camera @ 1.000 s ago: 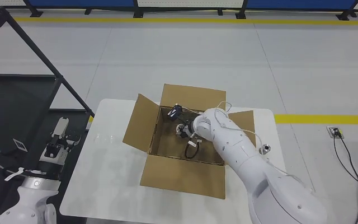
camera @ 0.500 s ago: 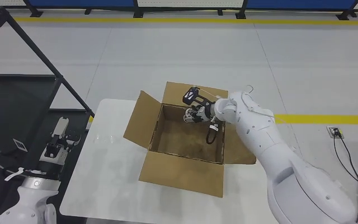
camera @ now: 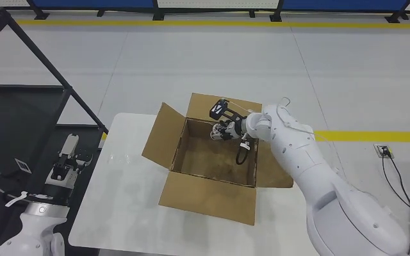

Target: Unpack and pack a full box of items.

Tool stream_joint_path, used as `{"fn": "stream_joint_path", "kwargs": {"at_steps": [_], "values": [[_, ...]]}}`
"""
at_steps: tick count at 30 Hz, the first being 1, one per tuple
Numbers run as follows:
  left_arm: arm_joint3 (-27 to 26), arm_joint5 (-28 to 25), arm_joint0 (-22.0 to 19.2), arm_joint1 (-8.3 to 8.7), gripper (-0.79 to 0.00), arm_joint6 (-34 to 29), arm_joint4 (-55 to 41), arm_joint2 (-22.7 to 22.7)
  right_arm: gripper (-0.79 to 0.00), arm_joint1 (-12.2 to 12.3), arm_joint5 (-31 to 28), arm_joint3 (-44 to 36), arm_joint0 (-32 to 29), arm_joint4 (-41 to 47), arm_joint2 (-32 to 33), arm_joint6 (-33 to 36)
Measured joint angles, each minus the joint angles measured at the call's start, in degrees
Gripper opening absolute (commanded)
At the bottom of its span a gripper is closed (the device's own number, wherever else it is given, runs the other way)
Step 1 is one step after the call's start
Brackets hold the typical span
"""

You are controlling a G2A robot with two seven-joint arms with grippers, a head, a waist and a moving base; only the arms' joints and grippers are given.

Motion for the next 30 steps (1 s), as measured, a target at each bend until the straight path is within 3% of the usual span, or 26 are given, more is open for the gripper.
{"fn": "stream_joint_path", "kwargs": {"at_steps": [14,15,16,17,30], "values": [[0.0,0.0,0.0,0.0,0.0,0.0,0.0,0.0,-0.785,0.0,0.0,0.0,0.0,0.0,0.0,0.0],[0.0,0.0,0.0,0.0,0.0,0.0,0.0,0.0,-0.536,0.0,0.0,0.0,0.0,0.0,0.0,0.0],[0.0,0.0,0.0,0.0,0.0,0.0,0.0,0.0,-0.434,0.0,0.0,0.0,0.0,0.0,0.0,0.0],[0.0,0.0,0.0,0.0,0.0,0.0,0.0,0.0,-0.785,0.0,0.0,0.0,0.0,0.0,0.0,0.0],[0.0,0.0,0.0,0.0,0.0,0.0,0.0,0.0,-0.785,1.2,-0.3,-0.7,-0.2,-1.3,0.4,-1.9]]}}
